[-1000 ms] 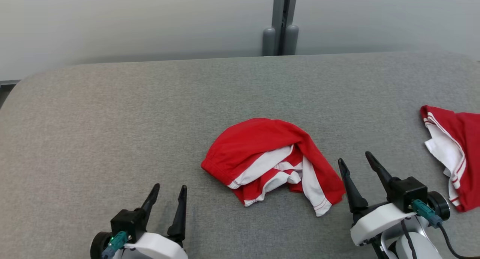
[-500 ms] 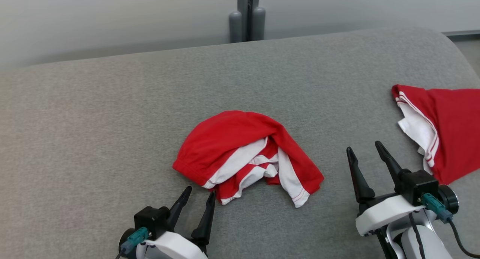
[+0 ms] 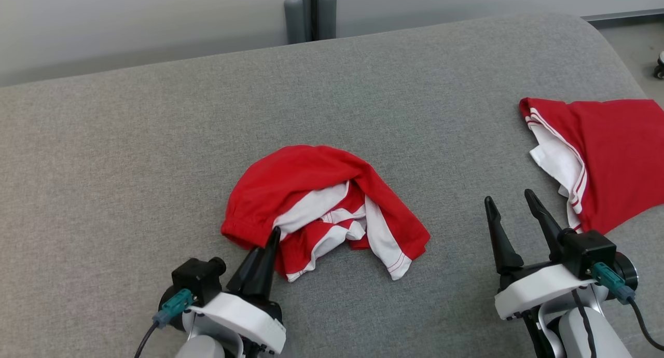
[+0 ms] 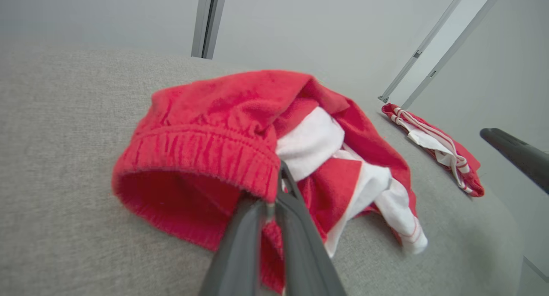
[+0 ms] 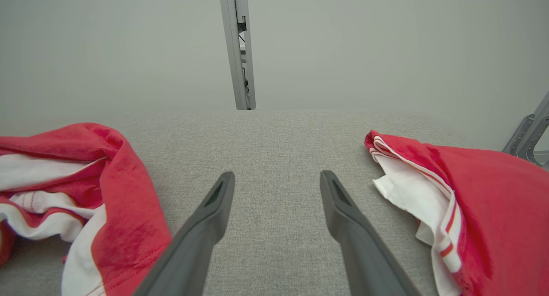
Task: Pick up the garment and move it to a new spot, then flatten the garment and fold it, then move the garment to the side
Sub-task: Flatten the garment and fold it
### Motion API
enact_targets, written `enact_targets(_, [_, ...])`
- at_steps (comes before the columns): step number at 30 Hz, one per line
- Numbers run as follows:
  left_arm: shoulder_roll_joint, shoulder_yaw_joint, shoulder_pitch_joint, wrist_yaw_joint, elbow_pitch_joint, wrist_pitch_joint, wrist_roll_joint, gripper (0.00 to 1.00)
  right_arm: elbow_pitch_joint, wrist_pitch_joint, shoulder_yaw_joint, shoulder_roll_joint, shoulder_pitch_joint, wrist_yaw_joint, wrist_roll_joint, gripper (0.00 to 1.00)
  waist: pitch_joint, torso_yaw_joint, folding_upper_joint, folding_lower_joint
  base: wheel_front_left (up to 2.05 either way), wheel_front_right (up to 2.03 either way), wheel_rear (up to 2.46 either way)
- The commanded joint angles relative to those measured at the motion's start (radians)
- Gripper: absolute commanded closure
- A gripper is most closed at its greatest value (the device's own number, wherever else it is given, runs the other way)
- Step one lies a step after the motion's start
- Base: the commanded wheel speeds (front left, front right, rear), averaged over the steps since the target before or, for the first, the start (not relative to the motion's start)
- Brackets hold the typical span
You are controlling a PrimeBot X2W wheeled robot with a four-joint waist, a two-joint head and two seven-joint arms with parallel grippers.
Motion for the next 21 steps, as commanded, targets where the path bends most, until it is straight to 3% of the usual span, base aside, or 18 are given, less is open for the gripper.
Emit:
enact_targets(1, [0.005, 0.01, -0.024, -0.003, -0.025, -0.001, 0.016, 1.0, 0.0, -0.001, -0.004, -0.004, -0.008, 0.0, 0.01, 0.0, -0.001, 0.001, 0.0, 0.0, 0.0, 0.0, 0.0])
enact_targets(7, [0.004, -0.025, -0.113, -0.017, -0.112, -0.001, 0.079, 1.0, 0.014, -0.001, -0.003, -0.004, -0.011, 0.0, 0.03, 0.0, -0.011, 0.009, 0.0, 0.0, 0.0, 0.0, 0.0])
enact_targets(12, [0.005, -0.14, -0.303, -0.025, -0.083, -0.001, 0.122, 1.0, 0.021, -0.001, 0.004, -0.004, -0.012, 0.0, 0.049, 0.0, -0.02, 0.009, 0.0, 0.0, 0.0, 0.0, 0.0])
enact_targets(18, [0.005, -0.227, -0.494, -0.025, -0.084, -0.001, 0.03, 1.0, 0.031, -0.001, 0.012, -0.004, -0.007, 0.0, 0.067, 0.0, -0.025, -0.004, 0.0, 0.0, 0.0, 0.0, 0.0])
enact_targets(21, [0.005, -0.236, -0.561, 0.015, -0.101, -0.001, -0.045, 1.0, 0.038, -0.001, 0.007, -0.004, 0.0, 0.0, 0.074, 0.0, -0.034, -0.007, 0.0, 0.0, 0.0, 0.0, 0.0])
